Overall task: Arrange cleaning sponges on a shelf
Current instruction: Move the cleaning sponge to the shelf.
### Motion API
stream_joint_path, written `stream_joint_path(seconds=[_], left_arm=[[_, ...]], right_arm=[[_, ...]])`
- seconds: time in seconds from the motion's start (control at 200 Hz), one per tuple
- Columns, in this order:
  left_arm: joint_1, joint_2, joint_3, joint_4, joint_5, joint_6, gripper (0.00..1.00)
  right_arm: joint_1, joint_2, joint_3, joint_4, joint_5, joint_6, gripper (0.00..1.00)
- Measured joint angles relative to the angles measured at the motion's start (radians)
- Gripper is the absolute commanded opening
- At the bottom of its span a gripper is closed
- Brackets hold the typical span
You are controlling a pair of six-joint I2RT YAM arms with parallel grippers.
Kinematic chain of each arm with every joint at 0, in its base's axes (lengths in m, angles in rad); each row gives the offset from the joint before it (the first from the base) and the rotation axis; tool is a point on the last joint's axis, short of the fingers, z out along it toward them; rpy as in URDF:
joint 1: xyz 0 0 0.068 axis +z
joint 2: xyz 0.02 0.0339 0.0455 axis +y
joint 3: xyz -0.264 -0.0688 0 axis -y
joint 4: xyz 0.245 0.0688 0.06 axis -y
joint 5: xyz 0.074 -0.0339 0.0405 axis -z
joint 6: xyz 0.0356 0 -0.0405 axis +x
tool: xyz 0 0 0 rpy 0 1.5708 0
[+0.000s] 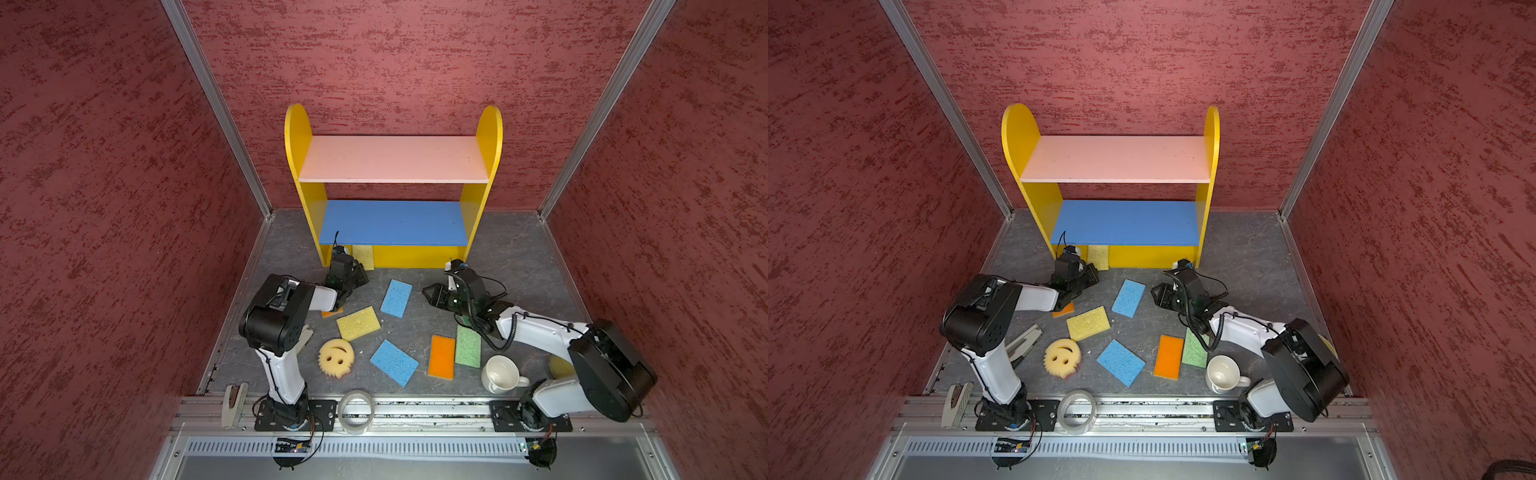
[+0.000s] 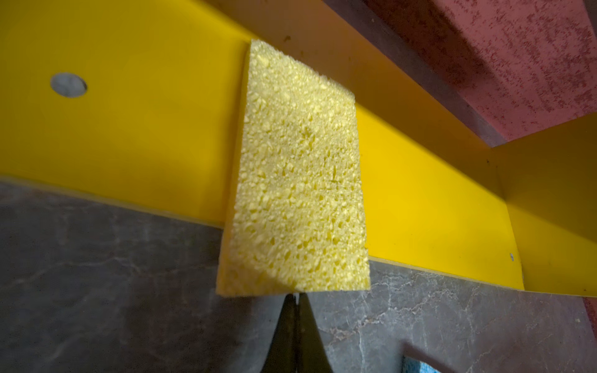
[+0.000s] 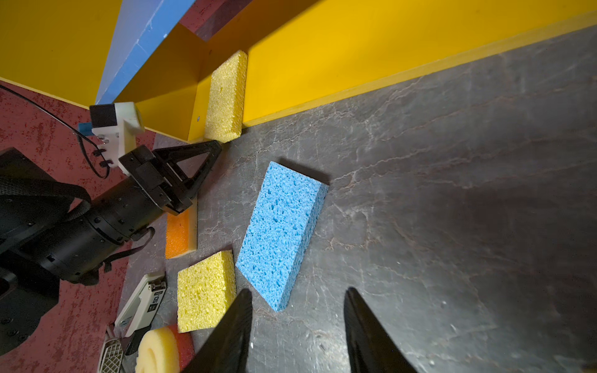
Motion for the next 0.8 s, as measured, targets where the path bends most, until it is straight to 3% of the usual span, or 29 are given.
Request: stream_joint_path(seconds=[0.351, 0.801], left_arm=[[0.004, 0.076, 0.050, 0.001, 0.030, -0.008, 0.00], [0.005, 0.076, 0.025, 0.076, 0.008, -0.004, 0.00]], right_arm=[[0.000, 0.040, 0.008, -0.002, 0.000, 0.000, 0.48], [0.000, 0.073, 0.022, 0.000, -0.008, 0.000, 0.48]])
